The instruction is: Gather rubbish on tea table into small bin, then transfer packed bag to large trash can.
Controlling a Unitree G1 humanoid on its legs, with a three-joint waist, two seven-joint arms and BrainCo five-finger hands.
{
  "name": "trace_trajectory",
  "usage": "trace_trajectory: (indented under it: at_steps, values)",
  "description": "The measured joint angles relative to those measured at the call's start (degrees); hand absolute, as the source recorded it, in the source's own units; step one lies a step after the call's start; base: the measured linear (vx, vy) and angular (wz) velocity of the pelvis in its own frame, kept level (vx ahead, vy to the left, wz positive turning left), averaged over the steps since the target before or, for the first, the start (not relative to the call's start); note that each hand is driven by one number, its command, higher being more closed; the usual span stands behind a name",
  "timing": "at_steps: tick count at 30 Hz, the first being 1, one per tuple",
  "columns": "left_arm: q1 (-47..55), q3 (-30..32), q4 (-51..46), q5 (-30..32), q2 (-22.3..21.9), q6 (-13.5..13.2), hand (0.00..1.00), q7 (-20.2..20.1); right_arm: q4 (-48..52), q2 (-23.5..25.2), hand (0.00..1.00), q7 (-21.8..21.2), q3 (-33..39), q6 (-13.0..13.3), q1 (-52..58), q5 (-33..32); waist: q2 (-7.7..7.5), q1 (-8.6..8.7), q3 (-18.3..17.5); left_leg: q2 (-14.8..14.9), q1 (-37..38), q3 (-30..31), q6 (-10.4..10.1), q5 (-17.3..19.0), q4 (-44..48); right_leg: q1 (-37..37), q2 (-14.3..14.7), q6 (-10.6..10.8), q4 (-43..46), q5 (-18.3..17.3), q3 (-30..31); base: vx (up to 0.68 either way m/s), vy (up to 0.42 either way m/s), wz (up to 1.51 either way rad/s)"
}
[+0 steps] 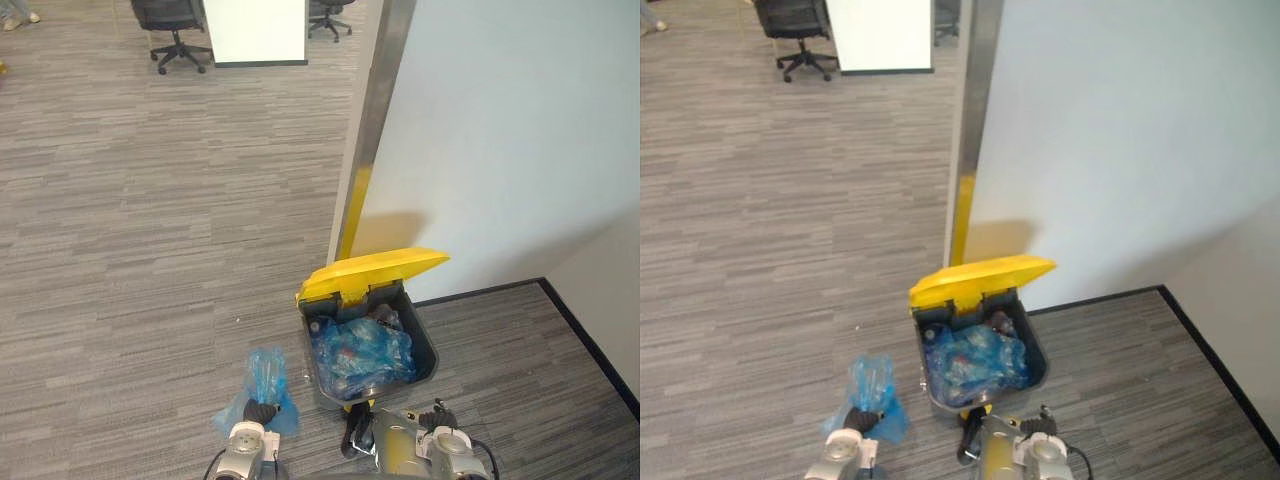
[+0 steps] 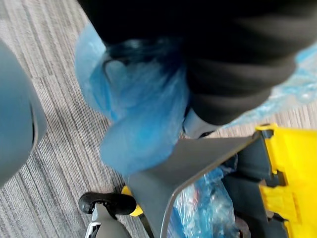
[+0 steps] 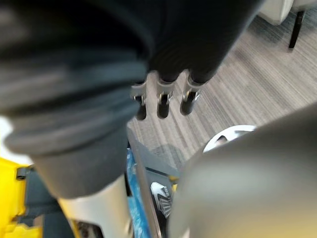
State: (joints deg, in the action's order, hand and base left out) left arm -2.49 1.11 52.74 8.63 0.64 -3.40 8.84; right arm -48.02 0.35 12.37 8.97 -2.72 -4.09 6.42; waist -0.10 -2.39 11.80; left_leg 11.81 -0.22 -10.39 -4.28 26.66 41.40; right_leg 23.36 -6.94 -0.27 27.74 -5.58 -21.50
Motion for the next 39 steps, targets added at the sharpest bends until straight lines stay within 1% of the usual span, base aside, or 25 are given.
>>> trace_trajectory:
  at_steps: [3,4,6,7,8,11,13,15,17,18,19,20,21,22,23,24,28,30,31,32,33,36,37,38,39]
  values:
    - [-2.5,-0.1,-2.9,-1.5,1.2,-0.1,1.0,0.9,5.5,-0.4,0.0,0.4,-3.7,0.4,-5.0,-0.3,0.15,-0.19,1.5,0.5,-5.4,-0.1,0.6,0.5,4.0,3.6,0.3,-0.3,-0.2,2.0,0.1,-0.14,-0.081,-0.09]
    - [-3.6,0.0,-5.4,-2.4,1.3,-0.3,1.0,1.3,8.3,-0.7,0.0,1.3,-5.2,1.0,-7.8,-0.5,0.62,-0.5,2.5,1.0,-7.4,-0.1,0.5,1.7,5.6,5.2,0.9,-0.5,-0.3,2.8,0.0,-0.19,-0.054,-0.16]
    - [-4.9,-0.7,-9.0,-3.5,1.9,-1.1,1.0,1.9,11.8,-1.4,0.0,1.9,-7.2,1.5,-12.0,-1.5,1.18,-1.12,3.7,1.8,-10.0,-0.1,0.8,5.0,6.1,8.3,1.7,-0.8,-0.4,3.8,-0.1,-0.21,-0.055,-0.12]
    - [-5.8,-1.4,-11.3,-4.4,2.2,-1.3,1.0,2.4,13.9,-2.0,0.0,2.2,-8.2,1.9,-15.0,-2.1,1.36,-1.16,4.8,2.3,-11.5,0.0,0.7,8.4,6.0,10.3,2.1,-1.1,-0.3,4.6,-0.3,-0.21,-0.062,-0.05]
    - [-6.9,-2.4,-13.0,-5.1,2.9,-1.4,1.0,2.6,15.2,-2.4,0.0,2.4,-9.0,2.2,-17.7,-2.2,1.15,-1.57,6.5,2.8,-13.1,0.1,-1.0,10.1,7.2,11.7,2.2,-1.4,-0.1,5.6,-0.4,-0.27,-0.081,-0.11]
    - [-8.2,-4.1,-16.3,-6.6,3.0,-1.4,1.0,3.2,18.1,-3.7,0.0,3.1,-9.8,2.5,-22.0,-2.7,1.51,-2.16,8.9,4.2,-18.8,2.0,-0.6,11.1,12.1,14.1,3.4,-2.1,-2.1,8.9,-0.8,-0.28,-0.088,-0.07]
    - [-8.2,-5.1,-18.8,-7.2,3.1,-1.4,1.0,3.4,18.3,-5.1,0.0,3.8,-9.8,2.4,-24.4,-3.4,1.55,-2.72,9.4,4.5,-21.9,3.4,-0.6,11.1,13.2,15.4,4.4,-2.1,-4.3,10.3,-1.3,-0.2,-0.087,0.04]
    - [-8.4,-5.7,-21.9,-8.1,3.1,-1.4,1.0,3.6,18.6,-6.7,0.0,4.2,-9.8,2.2,-27.5,-4.6,1.45,-2.97,10.2,4.6,-24.2,5.1,-0.6,11.1,13.8,16.4,5.2,-2.0,-5.3,10.8,-2.0,-0.13,-0.107,0.08]
    - [-10.8,-7.4,-25.2,-8.9,4.4,-1.9,1.0,4.7,21.6,-9.3,0.0,4.6,-9.8,2.2,-32.4,-5.3,1.14,-3.77,11.5,4.7,-26.9,8.0,-0.6,11.1,14.3,17.5,6.6,-2.0,-7.0,10.5,-3.5,-0.11,-0.141,0.03]
    - [-11.7,-8.0,-25.8,-9.0,4.7,-2.3,1.0,4.8,22.2,-9.9,0.0,4.6,-9.8,2.2,-34.1,-5.5,1.39,-3.9,12.1,5.0,-27.4,9.2,-0.6,11.1,14.1,17.6,7.1,-0.3,-7.2,9.0,-4.3,-0.08,-0.178,0.04]
    - [-13.1,-9.0,-27.4,-9.3,5.2,-2.9,1.0,4.8,22.5,-11.0,0.0,4.9,-9.8,2.2,-37.4,-6.6,2.26,-4.57,13.1,7.1,-27.9,9.8,-0.9,10.8,14.2,21.2,5.8,-5.2,5.6,5.8,-2.8,-0.01,-0.232,0.46]
    - [-14.0,-9.6,-28.8,-9.5,5.6,-3.4,1.0,4.8,22.5,-12.4,0.0,5.5,-9.9,2.4,-39.4,-6.6,1.33,-3.17,13.3,6.7,-29.1,10.3,-3.0,9.8,15.2,22.6,5.5,-8.7,11.0,3.4,3.5,0.0,-0.313,0.48]
    - [-14.9,-9.6,-30.1,-10.0,5.2,-3.7,1.0,5.1,22.5,-13.8,0.0,5.6,-10.5,2.4,-42.1,-6.7,1.73,-3.86,14.0,6.9,-30.4,12.1,-3.9,9.4,15.4,22.9,6.6,-8.4,10.2,3.4,2.7,0.02,-0.256,0.3]
    - [-15.6,-9.9,-30.7,-10.1,5.4,-3.7,1.0,5.5,22.4,-14.4,0.0,5.7,-11.0,2.3,-44.4,-7.1,1.6,-4.42,14.2,6.7,-31.2,12.6,-3.2,9.2,15.3,22.9,7.0,-8.3,8.5,3.6,1.2,-0.01,-0.177,-0.21]
    - [-16.1,-10.1,-30.9,-10.4,5.7,-3.7,1.0,5.7,22.4,-14.5,0.0,5.7,-11.1,2.3,-46.1,-7.3,1.6,-4.53,14.2,6.8,-31.7,12.7,-2.7,9.0,15.8,22.8,6.9,-8.3,7.7,3.7,-0.6,-0.03,-0.116,-0.2]
    - [-16.5,-11.3,-31.0,-10.8,5.9,-3.7,1.0,5.8,22.4,-14.9,0.0,5.8,-11.1,2.4,-47.6,-8.1,1.56,-4.31,14.2,6.7,-31.9,12.6,-2.2,9.2,16.0,22.8,6.9,-8.5,7.6,3.7,-1.6,-0.03,-0.098,-0.01]
    - [-17.0,-13.6,-33.2,-11.2,5.4,-3.8,1.0,5.8,22.4,-17.8,0.0,6.1,-11.4,2.4,-50.0,-10.0,1.49,-3.97,14.3,6.7,-32.4,12.2,-2.1,9.3,16.3,22.5,6.8,-8.5,5.8,3.7,-3.0,-0.07,-0.056,-0.01]
    - [-17.7,-14.2,-34.1,-11.2,5.3,-4.4,1.0,5.9,22.4,-19.1,0.0,6.2,-11.4,2.4,-51.0,-11.2,1.48,-3.99,14.3,7.5,-33.8,12.1,-2.1,9.1,16.3,22.5,6.8,-7.8,4.5,4.1,-4.3,-0.15,-0.013,-0.08]
    - [-18.3,-15.0,-34.1,-11.5,5.6,-4.8,1.0,5.9,22.4,-19.7,0.0,6.3,-11.4,2.4,-51.5,-11.5,1.22,-4.0,14.1,8.3,-34.5,11.9,-2.8,8.7,15.3,22.4,6.9,-6.3,2.3,4.8,-4.6,-0.13,-0.026,0.08]
    - [-18.5,-15.4,-34.1,-11.7,5.8,-4.9,1.0,5.9,22.4,-19.9,0.0,6.3,-11.4,2.4,-51.6,-11.5,1.21,-3.85,14.1,8.4,-34.7,11.8,-3.2,8.5,15.0,22.1,6.9,-5.9,1.6,5.1,-4.7,-0.16,-0.047,0.2]
    - [-18.6,-16.0,-34.1,-12.0,6.2,-4.9,1.0,5.9,22.2,-20.2,0.0,6.3,-11.4,2.4,-51.7,-11.6,1.21,-3.8,14.1,8.4,-34.9,11.7,-4.0,8.0,14.2,21.6,6.9,-5.4,0.1,5.4,-5.0,-0.17,-0.058,0.27]
    - [-18.7,-17.0,-34.8,-12.8,7.0,-5.0,1.0,6.2,22.1,-20.2,0.0,6.2,-11.5,2.2,-52.3,-12.8,0.39,-4.02,13.7,8.0,-35.5,12.8,-3.8,6.8,12.5,20.6,7.2,-4.9,-3.1,5.3,-6.5,-0.18,-0.09,0.21]
    - [-19.1,-17.8,-35.9,-12.8,7.7,-5.2,1.0,6.2,21.5,-20.2,0.0,6.2,-11.4,2.2,-54.0,-13.3,0.55,-4.67,13.8,9.9,-36.3,13.4,-3.8,5.9,10.7,22.6,6.6,-2.1,2.2,0.8,-6.6,-0.06,-0.179,0.54]
    - [-19.4,-18.1,-36.2,-12.8,7.7,-5.2,1.0,6.1,19.3,-20.2,0.0,6.3,-11.3,2.3,-55.1,-13.4,0.14,-2.84,13.7,9.9,-37.1,13.9,-4.8,4.6,11.4,24.6,5.5,-8.1,14.4,2.4,3.8,-0.05,-0.243,0.79]
    - [-19.4,-18.4,-36.3,-12.9,7.7,-5.3,1.0,6.1,18.7,-20.2,0.0,6.3,-11.5,2.3,-55.2,-13.4,-0.49,-2.38,13.5,9.9,-37.2,14.2,-5.8,3.9,11.7,23.5,5.5,-7.0,12.9,-0.2,4.8,0.02,-0.24,0.69]
